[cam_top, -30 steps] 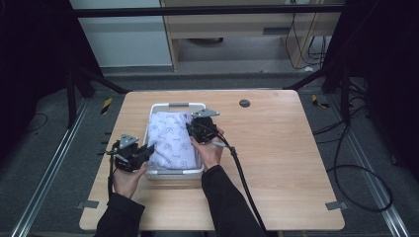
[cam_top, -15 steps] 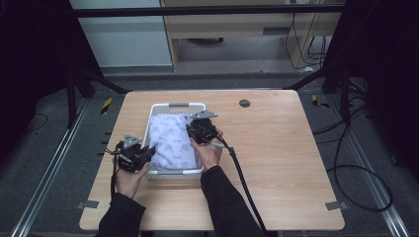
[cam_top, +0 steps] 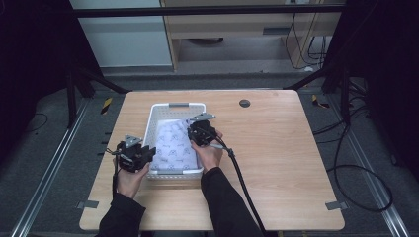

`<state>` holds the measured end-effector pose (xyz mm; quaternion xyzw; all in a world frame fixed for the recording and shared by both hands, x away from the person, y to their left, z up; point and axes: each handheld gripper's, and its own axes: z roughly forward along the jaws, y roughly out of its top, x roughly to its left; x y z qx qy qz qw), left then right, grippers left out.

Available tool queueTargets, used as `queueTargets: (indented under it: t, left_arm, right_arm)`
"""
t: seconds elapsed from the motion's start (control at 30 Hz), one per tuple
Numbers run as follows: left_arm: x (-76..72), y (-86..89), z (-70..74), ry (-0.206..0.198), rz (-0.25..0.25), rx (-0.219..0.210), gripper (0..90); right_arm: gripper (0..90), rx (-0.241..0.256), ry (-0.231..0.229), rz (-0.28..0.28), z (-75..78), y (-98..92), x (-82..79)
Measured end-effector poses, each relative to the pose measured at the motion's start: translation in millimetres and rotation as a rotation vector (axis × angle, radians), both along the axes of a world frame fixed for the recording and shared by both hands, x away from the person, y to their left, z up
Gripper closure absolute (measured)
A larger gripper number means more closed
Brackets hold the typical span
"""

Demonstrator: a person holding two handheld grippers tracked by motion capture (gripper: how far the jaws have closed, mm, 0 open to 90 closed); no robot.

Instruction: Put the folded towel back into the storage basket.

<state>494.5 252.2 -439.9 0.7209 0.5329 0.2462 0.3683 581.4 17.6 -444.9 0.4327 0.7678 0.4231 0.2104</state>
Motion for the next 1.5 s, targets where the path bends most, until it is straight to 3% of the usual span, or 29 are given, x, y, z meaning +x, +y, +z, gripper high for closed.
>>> queueTargets:
  t: [0.13,0.53,0.8,1.07,1.5]
  left_arm:
    - [-2.1,2.6,3.0,-0.017,0.002,-0.015,66.8]
    - [-16.8,11.5,20.9,-0.103,-0.02,-0.089,63.2]
    - [-28.4,15.2,28.9,-0.143,-0.038,-0.084,56.3]
    - [-40.2,23.2,33.5,-0.174,-0.039,-0.085,47.6]
    - [-48.9,41.2,26.0,-0.201,0.02,-0.078,41.4]
  right_arm:
    - [63.3,-0.023,-0.005,-0.012,-0.9,-1.6,1.2]
    - [39.1,0.071,-0.118,-0.031,26.9,-33.6,-14.7]
    - [27.7,0.117,-0.158,-0.043,38.8,-70.2,-37.6]
    - [20.7,0.152,-0.157,-0.052,33.4,-107.9,-61.2]
    - [14.3,0.187,-0.175,-0.11,13.4,-164.1,-98.8]
